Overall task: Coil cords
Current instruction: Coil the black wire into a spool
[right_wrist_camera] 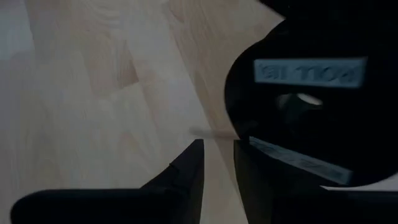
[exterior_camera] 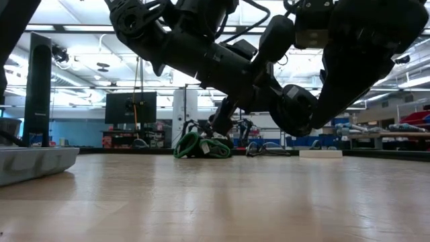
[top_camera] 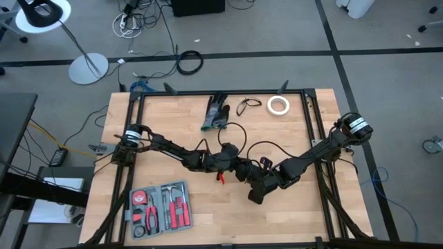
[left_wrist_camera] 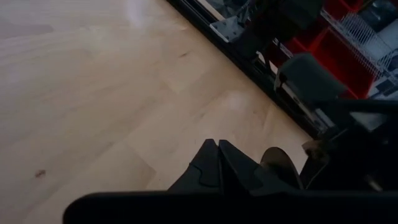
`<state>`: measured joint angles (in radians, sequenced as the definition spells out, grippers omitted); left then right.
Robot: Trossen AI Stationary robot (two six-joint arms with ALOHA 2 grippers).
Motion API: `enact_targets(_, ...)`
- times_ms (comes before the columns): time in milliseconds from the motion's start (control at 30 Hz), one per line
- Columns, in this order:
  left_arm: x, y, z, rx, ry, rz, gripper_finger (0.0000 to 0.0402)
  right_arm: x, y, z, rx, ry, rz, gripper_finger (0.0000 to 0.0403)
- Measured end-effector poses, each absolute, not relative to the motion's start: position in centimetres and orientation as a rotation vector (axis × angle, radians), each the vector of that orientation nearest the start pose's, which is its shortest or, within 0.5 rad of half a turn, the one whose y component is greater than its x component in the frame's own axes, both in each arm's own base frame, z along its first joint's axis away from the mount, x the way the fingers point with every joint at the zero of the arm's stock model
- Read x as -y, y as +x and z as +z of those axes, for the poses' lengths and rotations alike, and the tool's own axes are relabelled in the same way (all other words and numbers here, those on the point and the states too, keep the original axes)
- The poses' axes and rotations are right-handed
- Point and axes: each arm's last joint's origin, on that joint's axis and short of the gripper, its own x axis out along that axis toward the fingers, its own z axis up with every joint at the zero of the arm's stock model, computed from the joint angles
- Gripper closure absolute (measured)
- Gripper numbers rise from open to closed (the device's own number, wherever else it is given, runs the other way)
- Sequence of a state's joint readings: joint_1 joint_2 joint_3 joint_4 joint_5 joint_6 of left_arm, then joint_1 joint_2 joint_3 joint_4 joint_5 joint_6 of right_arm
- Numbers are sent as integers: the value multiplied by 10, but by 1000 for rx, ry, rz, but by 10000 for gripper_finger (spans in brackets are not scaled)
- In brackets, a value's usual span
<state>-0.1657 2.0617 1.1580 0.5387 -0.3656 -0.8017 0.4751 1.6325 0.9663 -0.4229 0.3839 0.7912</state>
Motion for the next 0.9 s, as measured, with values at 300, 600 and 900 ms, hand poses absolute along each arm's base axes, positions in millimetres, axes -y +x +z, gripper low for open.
enact_targets(300, 72, 423, 142, -315, -660, 328, 401, -131, 281, 179, -933, 245, -308, 319)
enact_targets(600, 80, 417, 130, -418, -568, 348, 401, -131, 280, 182, -885, 246, -308, 325)
enact_targets(900, 79, 417, 130, -419, -581, 355, 401, -119, 247, 195, -932, 151, -544, 347)
